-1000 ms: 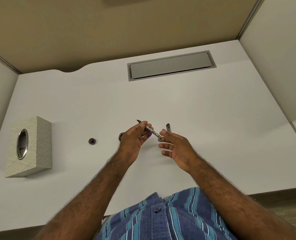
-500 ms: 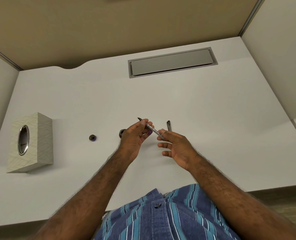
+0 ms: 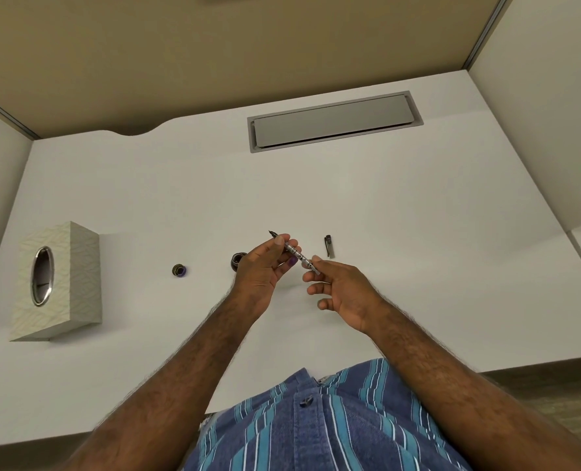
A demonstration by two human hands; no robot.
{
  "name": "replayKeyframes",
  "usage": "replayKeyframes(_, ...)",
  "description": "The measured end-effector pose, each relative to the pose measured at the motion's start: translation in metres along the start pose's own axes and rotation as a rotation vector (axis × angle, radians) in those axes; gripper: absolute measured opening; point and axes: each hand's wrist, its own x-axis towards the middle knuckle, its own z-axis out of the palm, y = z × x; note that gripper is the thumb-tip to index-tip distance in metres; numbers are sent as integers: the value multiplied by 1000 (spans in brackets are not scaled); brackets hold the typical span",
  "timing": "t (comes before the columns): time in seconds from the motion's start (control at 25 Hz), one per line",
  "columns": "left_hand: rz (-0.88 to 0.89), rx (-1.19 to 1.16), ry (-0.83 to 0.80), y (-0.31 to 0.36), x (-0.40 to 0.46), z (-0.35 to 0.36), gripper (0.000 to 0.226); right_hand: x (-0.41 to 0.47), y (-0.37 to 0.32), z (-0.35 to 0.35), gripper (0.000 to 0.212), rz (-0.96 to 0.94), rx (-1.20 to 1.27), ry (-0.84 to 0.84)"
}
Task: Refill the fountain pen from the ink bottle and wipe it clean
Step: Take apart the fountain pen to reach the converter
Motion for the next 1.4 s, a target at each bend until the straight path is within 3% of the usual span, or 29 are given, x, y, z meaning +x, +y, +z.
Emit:
replayKeyframes(0.12, 2, 0, -5, -1, -1, -1, 18, -1, 0, -1, 22, -32, 15, -1)
replayKeyframes(0.36, 8, 4, -6, -2, -2, 0, 27, -1, -2, -1, 39, 11, 23, -17)
replayKeyframes(0.56, -5, -3, 12, -3, -3, -1, 18, 1, 1, -3, 25, -16, -21, -27)
replayKeyframes(0.8, -10, -10, 22, -3, -2, -3, 20, -1, 0, -1, 37, 3, 45, -63)
replayKeyframes(0.96, -2, -5, 30, -2, -2, -2, 18, -1, 1, -3, 24, -25, 17, -69)
replayKeyframes(1.24, -1, -7, 33, -1, -5, -1, 21, -2, 0, -2, 34, 0, 34, -76)
replayKeyframes(1.4, 2, 3, 19, -1, -8, -1, 21, -2, 4, -4, 22, -35, 13, -60)
